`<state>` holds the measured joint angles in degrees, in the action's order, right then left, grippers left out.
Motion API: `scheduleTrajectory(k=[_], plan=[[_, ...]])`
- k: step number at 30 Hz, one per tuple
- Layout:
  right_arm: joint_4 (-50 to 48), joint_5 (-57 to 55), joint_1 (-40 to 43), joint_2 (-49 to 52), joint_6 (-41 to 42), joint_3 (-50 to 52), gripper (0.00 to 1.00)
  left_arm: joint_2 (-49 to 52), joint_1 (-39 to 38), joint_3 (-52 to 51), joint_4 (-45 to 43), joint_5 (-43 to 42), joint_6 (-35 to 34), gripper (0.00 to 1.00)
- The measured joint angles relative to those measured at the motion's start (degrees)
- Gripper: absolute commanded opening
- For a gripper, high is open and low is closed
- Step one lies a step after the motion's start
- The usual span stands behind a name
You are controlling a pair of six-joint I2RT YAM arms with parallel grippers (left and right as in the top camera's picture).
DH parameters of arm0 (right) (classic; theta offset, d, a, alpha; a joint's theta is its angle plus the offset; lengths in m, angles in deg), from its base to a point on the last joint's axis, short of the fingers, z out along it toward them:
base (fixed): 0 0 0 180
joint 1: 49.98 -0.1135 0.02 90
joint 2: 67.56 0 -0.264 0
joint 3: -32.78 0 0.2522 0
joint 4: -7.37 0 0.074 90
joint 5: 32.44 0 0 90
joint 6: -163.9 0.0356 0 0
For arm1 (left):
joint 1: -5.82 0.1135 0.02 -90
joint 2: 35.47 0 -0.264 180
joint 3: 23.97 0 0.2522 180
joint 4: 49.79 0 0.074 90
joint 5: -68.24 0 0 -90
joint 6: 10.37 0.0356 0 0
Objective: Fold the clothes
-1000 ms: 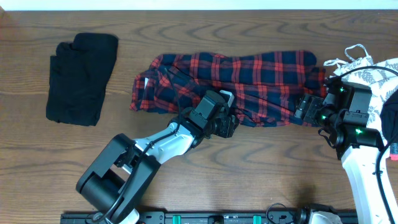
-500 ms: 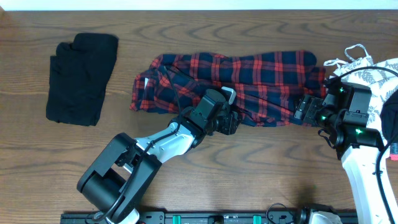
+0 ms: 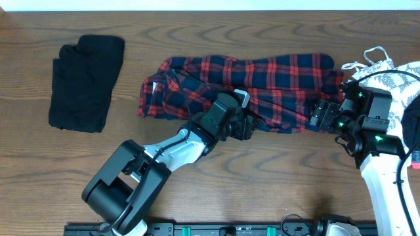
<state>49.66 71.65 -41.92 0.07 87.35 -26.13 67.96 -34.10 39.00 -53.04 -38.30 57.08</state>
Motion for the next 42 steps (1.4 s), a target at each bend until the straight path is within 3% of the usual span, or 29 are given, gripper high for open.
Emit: scheduleTrajectory(k=[4, 10, 15, 20, 24, 30, 42], plan=[[0.0, 0.2, 0.0, 0.0, -0.1, 0.0, 0.82, 0.6, -0.8, 0.0, 1.2, 2.5, -5.1, 0.97], [0.0, 0.5, 0.0, 0.0, -0.1, 0.0, 0.82, 0.7, -1.1, 0.0, 2.3, 5.2, -21.9, 0.98], [0.0, 0.5, 0.0, 0.0, -0.1, 0.0, 0.82, 0.7, -1.1, 0.0, 2.2, 6.3, -29.3, 1.0], [0.0, 0.5, 0.0, 0.0, -0.1, 0.0, 0.82, 0.7, -1.0, 0.0, 2.6, 6.5, -32.4, 0.8], [0.0, 0.5, 0.0, 0.0, -0.1, 0.0, 0.82, 0.7, -1.1, 0.0, 3.1, 6.5, -33.4, 0.46], [-0.1, 0.5, 0.0, 0.0, -0.1, 0.0, 0.81, 0.7, -1.1, 0.0, 3.1, 6.4, -34.3, 0.09], [-0.5, 0.5, 0.0, 0.2, -0.3, 0.0, 0.81, 0.7, -1.1, 0.0, 6.4, 6.0, -34.2, 0.06]])
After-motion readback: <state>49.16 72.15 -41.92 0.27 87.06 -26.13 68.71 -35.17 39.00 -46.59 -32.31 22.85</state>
